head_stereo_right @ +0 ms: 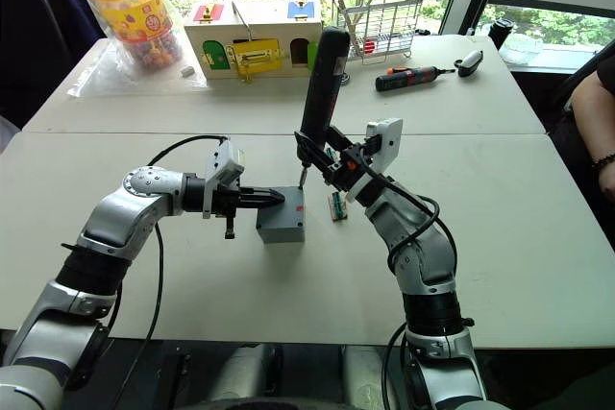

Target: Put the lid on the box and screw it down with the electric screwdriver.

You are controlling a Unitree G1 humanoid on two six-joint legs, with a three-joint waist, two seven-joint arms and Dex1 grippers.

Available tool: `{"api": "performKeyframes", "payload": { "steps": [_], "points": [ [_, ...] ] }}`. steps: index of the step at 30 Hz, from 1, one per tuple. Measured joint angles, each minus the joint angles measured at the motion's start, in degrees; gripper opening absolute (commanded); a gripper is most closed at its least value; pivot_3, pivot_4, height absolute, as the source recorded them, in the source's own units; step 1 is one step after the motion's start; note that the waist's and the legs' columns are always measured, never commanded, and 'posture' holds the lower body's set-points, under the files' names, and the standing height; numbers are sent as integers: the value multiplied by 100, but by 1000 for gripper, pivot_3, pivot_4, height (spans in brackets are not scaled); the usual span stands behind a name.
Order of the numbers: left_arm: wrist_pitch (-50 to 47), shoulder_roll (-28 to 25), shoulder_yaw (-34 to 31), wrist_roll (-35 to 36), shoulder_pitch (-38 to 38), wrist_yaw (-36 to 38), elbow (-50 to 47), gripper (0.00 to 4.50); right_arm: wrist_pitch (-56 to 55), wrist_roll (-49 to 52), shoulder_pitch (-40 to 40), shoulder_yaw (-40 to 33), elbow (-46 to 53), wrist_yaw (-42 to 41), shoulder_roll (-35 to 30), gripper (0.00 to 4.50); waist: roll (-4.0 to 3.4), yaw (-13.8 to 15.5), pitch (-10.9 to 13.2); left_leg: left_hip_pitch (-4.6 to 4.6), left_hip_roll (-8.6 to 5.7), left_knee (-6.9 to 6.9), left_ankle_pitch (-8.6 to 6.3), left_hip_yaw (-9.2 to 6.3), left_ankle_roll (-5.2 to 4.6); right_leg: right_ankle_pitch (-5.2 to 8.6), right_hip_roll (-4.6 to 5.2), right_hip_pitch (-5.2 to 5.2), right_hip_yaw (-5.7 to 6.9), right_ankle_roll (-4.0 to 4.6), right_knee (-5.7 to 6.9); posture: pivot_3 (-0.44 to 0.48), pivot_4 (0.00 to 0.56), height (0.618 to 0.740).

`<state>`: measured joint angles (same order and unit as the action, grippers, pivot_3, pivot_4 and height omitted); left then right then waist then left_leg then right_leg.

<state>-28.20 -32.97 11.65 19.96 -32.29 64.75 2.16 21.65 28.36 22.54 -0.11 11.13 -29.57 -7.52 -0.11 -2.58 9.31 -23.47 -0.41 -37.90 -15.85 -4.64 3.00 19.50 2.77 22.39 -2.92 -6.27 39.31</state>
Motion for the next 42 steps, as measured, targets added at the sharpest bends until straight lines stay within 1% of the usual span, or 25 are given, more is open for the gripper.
{"api": "performKeyframes", "payload": {
  "steps": [4,12,20,22,25,29,42],
  "points": [
    [-2,0,1,-3,0,0,0,0,-82,-56,-1,69,-4,-76,-75,1775,0,0,0,2,0,0,-1,0,-1,0,0,-1,0,0,0,0,150,740],
    [10,-3,8,-81,6,11,-1,0,-579,-528,-146,503,47,-231,-146,1775,3,-3,-11,15,0,0,-7,0,-11,0,-2,-14,0,0,2,0,150,740],
    [32,-2,61,-148,9,10,1,0,-864,-835,-182,678,-91,-241,-143,1775,1,-3,-48,28,1,1,-11,-1,-19,0,-4,-27,0,0,2,0,150,740],
    [37,-1,72,-176,15,10,2,0,-927,-842,-192,674,-181,-224,-102,1775,1,-3,-49,54,2,6,-14,-1,-24,1,-5,-53,0,1,-2,0,150,740],
    [35,3,106,-200,53,9,16,0,-1009,-875,-222,676,-278,-219,-89,1775,2,0,-50,145,2,48,-17,1,-28,2,-2,-137,-1,1,-35,0,150,740],
    [47,8,119,-241,70,11,33,0,-1098,-886,-240,674,-398,-233,-89,1775,2,1,-50,208,4,76,-17,2,-29,4,-3,-192,-4,3,-59,0,150,740],
    [108,43,115,-298,74,35,50,0,-1198,-885,-233,666,-463,-221,-52,1775,3,5,-51,209,9,78,-18,1,-28,4,-3,-197,-3,3,-69,0,150,740]
  ]
}}
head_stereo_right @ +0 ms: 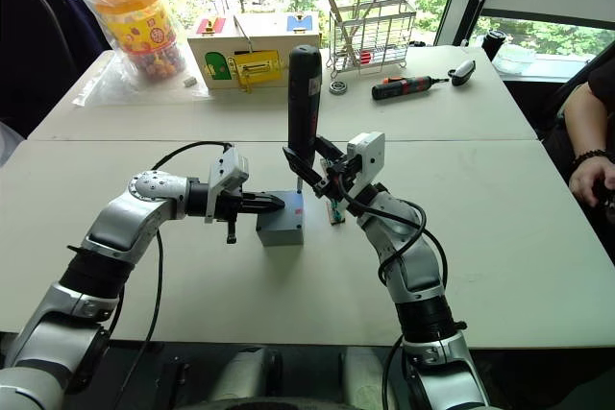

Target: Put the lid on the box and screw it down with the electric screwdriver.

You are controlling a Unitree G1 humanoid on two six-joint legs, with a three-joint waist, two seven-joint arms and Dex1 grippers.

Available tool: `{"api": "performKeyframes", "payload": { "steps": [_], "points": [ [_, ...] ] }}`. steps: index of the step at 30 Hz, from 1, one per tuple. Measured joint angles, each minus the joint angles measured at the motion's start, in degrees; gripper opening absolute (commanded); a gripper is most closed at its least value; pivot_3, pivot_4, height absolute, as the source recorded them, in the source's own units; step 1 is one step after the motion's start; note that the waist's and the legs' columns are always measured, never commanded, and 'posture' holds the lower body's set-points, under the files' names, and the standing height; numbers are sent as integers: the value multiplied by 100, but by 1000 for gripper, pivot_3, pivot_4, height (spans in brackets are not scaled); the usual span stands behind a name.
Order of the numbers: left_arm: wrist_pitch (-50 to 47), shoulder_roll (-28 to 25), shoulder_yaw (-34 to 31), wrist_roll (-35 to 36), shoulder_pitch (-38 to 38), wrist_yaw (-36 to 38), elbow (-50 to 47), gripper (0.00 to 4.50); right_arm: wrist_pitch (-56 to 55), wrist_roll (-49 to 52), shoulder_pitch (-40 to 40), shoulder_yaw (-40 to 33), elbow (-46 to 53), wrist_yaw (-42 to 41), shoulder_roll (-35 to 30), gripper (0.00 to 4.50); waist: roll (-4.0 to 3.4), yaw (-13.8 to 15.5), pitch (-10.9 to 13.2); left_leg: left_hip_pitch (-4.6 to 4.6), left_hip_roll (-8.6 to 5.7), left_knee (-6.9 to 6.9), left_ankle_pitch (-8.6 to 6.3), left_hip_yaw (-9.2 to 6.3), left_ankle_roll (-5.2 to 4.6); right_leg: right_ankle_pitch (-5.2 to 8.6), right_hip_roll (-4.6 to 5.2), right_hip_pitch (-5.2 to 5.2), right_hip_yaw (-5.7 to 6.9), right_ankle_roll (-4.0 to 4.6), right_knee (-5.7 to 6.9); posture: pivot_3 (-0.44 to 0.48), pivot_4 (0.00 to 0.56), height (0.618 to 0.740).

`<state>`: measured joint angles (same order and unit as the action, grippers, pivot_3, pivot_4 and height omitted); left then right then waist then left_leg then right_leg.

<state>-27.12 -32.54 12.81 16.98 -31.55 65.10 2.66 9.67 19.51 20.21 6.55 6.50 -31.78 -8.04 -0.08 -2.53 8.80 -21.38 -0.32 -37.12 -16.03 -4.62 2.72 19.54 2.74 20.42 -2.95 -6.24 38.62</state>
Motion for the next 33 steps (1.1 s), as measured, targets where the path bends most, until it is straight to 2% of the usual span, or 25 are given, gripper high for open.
{"api": "performKeyframes", "payload": {
  "steps": [14,19,21,24,25,28,30,33],
  "points": [
    [22,77,-4,-15,21,6,2,0,95,37,-19,-46,153,75,-18,1775,0,4,0,-3,0,9,0,0,0,0,2,-3,0,0,-20,0,150,740],
    [158,108,-47,2,148,17,17,0,1040,315,214,-162,688,341,-260,1775,-4,12,4,-20,0,11,0,-2,1,0,5,10,1,0,-27,0,150,740],
    [145,132,-129,77,172,17,26,0,1664,788,515,-478,1040,663,-317,1775,-5,16,6,-42,0,10,0,-5,1,-1,7,28,2,1,-28,0,150,740],
    [88,252,-285,257,176,-8,73,0,2482,1911,1622,-1476,1535,1615,-343,1775,-7,21,7,-109,0,0,9,-9,16,-2,11,97,5,1,-9,0,150,740],
    [33,305,-317,310,176,-45,88,0,2696,2242,2002,-1774,1605,1893,-465,1775,-7,33,7,-110,-2,2,9,-11,15,-2,14,96,8,1,-12,0,150,740],
    [-40,491,-637,454,173,-412,294,0,3886,3172,2953,-2538,1535,2559,-1460,1775,-4,59,8,-115,-4,10,6,-16,10,-2,27,91,11,1,-36,0,150,740],
    [120,565,-889,414,174,-756,399,0,4516,3631,3075,-2836,1263,2794,-1839,1775,-2,50,9,-120,-4,11,2,-14,4,-2,28,92,10,1,-39,0,150,740],
    [321,516,-912,211,160,-980,369,0,5468,3825,3057,-2885,570,3038,-2414,1775,-6,29,11,-132,-6,11,2,-5,3,-2,23,103,9,1,-38,0,150,740]
  ]
}}
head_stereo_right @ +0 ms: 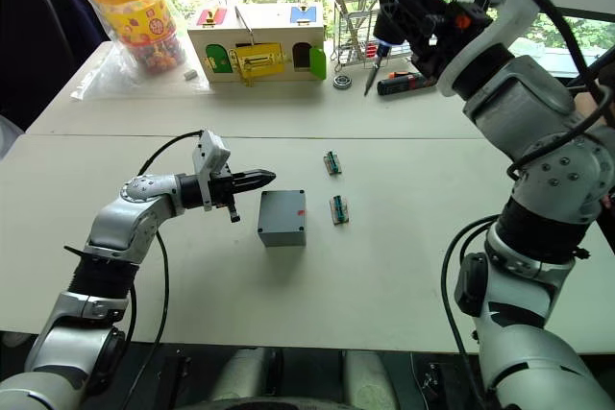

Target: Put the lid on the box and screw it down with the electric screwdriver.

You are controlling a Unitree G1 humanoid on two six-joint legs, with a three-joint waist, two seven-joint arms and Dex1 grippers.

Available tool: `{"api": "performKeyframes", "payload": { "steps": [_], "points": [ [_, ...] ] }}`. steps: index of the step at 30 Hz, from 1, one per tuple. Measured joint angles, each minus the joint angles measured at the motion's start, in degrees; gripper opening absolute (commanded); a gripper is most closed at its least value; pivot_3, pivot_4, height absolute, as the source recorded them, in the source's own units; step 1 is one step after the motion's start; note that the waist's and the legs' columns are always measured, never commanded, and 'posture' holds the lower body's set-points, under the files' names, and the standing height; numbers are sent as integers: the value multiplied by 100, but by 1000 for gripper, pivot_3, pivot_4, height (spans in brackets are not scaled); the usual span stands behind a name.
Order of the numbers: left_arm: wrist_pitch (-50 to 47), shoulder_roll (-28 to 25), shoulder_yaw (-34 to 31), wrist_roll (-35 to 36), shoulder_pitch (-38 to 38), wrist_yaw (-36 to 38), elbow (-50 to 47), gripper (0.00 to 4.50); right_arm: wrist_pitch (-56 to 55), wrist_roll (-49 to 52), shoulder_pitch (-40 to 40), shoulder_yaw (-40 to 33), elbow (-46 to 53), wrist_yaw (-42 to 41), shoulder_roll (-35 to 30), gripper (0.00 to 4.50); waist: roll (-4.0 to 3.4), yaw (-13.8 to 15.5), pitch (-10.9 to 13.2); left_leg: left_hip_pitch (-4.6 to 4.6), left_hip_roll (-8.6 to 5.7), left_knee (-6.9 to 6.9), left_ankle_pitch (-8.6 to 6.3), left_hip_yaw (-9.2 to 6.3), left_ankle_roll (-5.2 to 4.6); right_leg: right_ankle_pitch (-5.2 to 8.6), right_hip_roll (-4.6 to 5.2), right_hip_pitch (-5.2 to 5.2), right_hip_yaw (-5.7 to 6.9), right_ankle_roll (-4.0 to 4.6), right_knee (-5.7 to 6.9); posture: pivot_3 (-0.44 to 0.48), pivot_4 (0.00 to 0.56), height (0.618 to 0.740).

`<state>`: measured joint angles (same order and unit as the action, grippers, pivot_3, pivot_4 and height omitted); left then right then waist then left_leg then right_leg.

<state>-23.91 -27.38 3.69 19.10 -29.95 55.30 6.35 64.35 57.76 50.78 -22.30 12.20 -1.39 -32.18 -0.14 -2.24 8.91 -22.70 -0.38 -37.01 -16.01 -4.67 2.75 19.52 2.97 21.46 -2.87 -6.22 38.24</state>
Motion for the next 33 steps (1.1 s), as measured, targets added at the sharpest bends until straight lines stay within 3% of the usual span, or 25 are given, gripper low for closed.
{"api": "performKeyframes", "payload": {
  "steps": [6,11,19,27,29,33],
  "points": [
    [-611,-876,146,408,4,950,-922,0,2366,-138,-539,-41,-1415,274,-1187,1775,-3,31,3,-101,-1,-9,7,5,11,0,-3,99,0,0,9,0,150,740],
    [-1064,-1326,331,656,334,1377,-1698,0,2778,535,-1269,407,-2251,0,-1772,1775,-20,-47,16,-100,0,-14,-5,38,-11,-2,-1,102,-13,-3,4,0,150,740],
    [-1588,-1393,615,808,666,1262,-2087,0,2778,887,-835,616,-3705,358,-1733,1775,-15,-21,20,-75,14,-21,-4,35,-12,-6,-26,88,-19,1,23,0,150,740],
    [-1679,-1393,579,915,816,1035,-2167,0,2779,1149,-736,712,-4002,844,-1506,1775,-14,-13,21,-80,12,-24,-4,35,-12,-6,-22,85,-18,1,14,0,150,740],
    [-1686,-1387,564,934,818,1000,-2159,0,2779,1169,-732,635,-3999,966,-1444,2785,-14,-14,21,-79,12,-25,-4,36,-12,-6,-23,85,-18,1,18,0,150,740],
    [-1723,-1237,536,1036,685,885,-1992,0,2779,1218,-729,611,-3747,1027,-1386,4345,-14,-15,20,-77,12,-28,-4,36,-12,-6,-24,83,-17,1,21,0,150,740]
  ]
}}
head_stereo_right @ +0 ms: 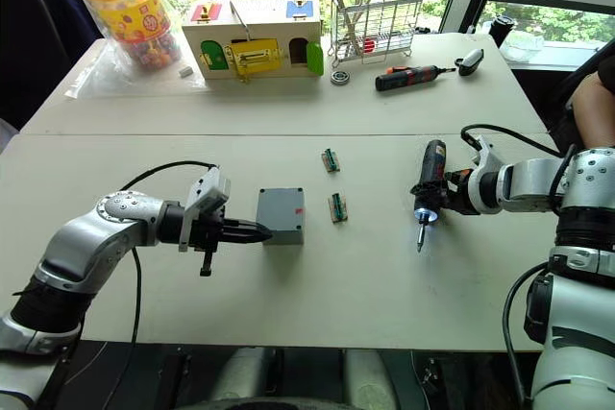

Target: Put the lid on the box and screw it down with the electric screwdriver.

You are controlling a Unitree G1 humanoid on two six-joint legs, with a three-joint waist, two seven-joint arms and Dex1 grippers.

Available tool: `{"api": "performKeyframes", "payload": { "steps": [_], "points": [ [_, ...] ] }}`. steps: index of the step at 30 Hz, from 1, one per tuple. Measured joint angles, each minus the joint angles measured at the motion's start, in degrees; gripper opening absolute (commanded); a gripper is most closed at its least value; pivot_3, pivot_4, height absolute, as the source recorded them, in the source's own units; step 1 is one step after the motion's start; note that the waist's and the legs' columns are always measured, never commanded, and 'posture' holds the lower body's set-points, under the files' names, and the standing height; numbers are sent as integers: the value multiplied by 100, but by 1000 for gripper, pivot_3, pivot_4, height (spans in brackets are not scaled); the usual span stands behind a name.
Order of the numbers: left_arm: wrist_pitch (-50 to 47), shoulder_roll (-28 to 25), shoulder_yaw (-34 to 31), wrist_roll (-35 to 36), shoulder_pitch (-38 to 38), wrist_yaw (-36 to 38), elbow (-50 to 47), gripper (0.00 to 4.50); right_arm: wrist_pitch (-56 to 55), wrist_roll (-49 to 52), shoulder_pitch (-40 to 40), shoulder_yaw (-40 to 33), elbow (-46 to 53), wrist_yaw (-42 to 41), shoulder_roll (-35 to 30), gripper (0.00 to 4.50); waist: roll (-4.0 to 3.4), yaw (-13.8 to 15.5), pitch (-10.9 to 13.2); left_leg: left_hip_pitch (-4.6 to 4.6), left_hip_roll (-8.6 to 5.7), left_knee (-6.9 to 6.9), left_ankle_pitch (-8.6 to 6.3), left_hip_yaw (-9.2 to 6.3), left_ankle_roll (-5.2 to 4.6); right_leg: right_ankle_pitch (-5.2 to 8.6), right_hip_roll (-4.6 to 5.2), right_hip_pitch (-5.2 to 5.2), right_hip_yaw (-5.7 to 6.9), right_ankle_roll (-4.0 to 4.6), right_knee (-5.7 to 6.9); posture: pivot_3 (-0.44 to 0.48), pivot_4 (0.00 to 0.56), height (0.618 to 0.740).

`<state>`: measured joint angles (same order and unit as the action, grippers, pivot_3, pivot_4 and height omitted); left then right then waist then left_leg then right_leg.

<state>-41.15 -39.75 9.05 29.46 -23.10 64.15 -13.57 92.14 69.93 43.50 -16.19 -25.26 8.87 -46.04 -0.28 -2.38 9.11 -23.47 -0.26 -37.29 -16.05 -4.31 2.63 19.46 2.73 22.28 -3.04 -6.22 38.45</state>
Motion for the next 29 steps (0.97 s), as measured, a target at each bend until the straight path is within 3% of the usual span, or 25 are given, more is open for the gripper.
{"api": "performKeyframes", "payload": {
  "steps": [4,9,13,16,20,22,29],
  "points": [
    [25,405,-426,65,-258,-490,522,0,-80,-352,-138,-16,640,-199,-37,4433,1,38,1,-3,-2,-6,0,-4,0,0,2,1,3,0,1,0,150,740],
    [140,396,-1181,193,-47,-907,828,0,-1363,-610,-1004,-449,2386,-1777,-282,4433,1,0,1,-5,2,5,-4,-5,-6,1,0,6,4,-1,-7,0,150,740],
    [-308,-219,-1727,562,843,-734,698,0,-2815,-831,-2555,-1204,4073,-3298,-270,4433,2,-12,0,-1,8,10,-8,-15,-12,1,-4,2,6,-1,-7,0,150,740],
    [-633,-536,-1958,779,1545,-595,476,0,-3053,-529,-3780,-1440,4936,-4249,-132,4433,3,20,0,6,6,-1,-6,-18,-9,0,3,-12,6,0,-1,0,150,740],
    [-936,-828,-2155,1027,2206,-411,159,0,-3367,-569,-5195,-1060,5906,-5270,-62,4433,4,119,0,30,2,-6,-6,-20,-9,0,6,-42,6,0,-4,0,150,740],
    [-1022,-948,-2163,1125,2487,-327,-3,0,-3678,-903,-5675,-644,6187,-5661,-95,4433,8,144,3,87,3,8,-8,-20,-8,1,7,-97,7,1,-24,0,150,740],
    [-1020,-1137,-2121,1151,2940,-162,-242,0,-4644,-2070,-6142,350,6154,-6222,-172,4433,24,162,9,110,4,17,-9,-22,-7,2,16,-122,6,2,-37,0,150,740]
  ]
}}
